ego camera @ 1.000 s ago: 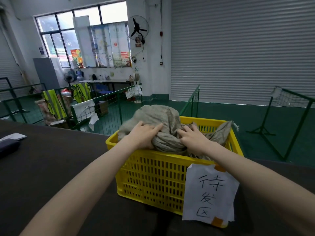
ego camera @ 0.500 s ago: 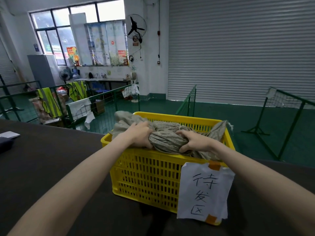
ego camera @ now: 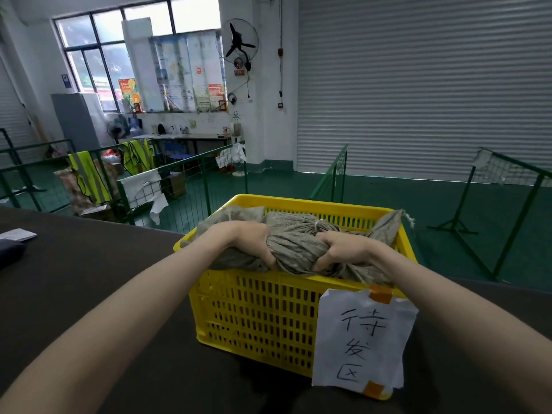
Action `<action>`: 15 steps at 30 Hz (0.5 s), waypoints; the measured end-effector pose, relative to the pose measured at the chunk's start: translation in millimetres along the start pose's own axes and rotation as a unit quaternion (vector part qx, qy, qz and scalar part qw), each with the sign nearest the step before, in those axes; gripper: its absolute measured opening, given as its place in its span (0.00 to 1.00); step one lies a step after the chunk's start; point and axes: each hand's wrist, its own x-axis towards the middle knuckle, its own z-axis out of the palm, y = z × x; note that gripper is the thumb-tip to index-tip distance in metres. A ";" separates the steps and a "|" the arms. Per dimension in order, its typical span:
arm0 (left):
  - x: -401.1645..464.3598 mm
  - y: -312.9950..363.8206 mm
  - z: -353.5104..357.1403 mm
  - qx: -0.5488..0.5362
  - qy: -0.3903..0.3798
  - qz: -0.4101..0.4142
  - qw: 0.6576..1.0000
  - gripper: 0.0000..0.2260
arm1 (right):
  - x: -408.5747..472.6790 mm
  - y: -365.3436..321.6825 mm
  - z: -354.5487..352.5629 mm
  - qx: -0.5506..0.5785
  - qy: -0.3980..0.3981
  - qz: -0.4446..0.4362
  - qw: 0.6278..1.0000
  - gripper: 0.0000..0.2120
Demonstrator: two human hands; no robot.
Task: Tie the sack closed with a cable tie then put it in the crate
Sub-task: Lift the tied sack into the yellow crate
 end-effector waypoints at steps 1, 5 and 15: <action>1.4 -0.6 1.1 -0.020 -0.018 -0.013 1.000 0.31 | 0.2 -1.3 -0.3 -0.005 -0.006 0.012 1.000 0.30; 20.2 3.0 1.0 -0.008 -0.061 -0.071 0.996 0.37 | 11.5 0.4 -0.6 -0.062 -0.049 0.057 0.995 0.27; 31.7 -26.9 19.0 -0.039 -0.060 -0.102 0.992 0.26 | 41.0 0.3 25.1 -0.105 -0.128 0.083 0.983 0.28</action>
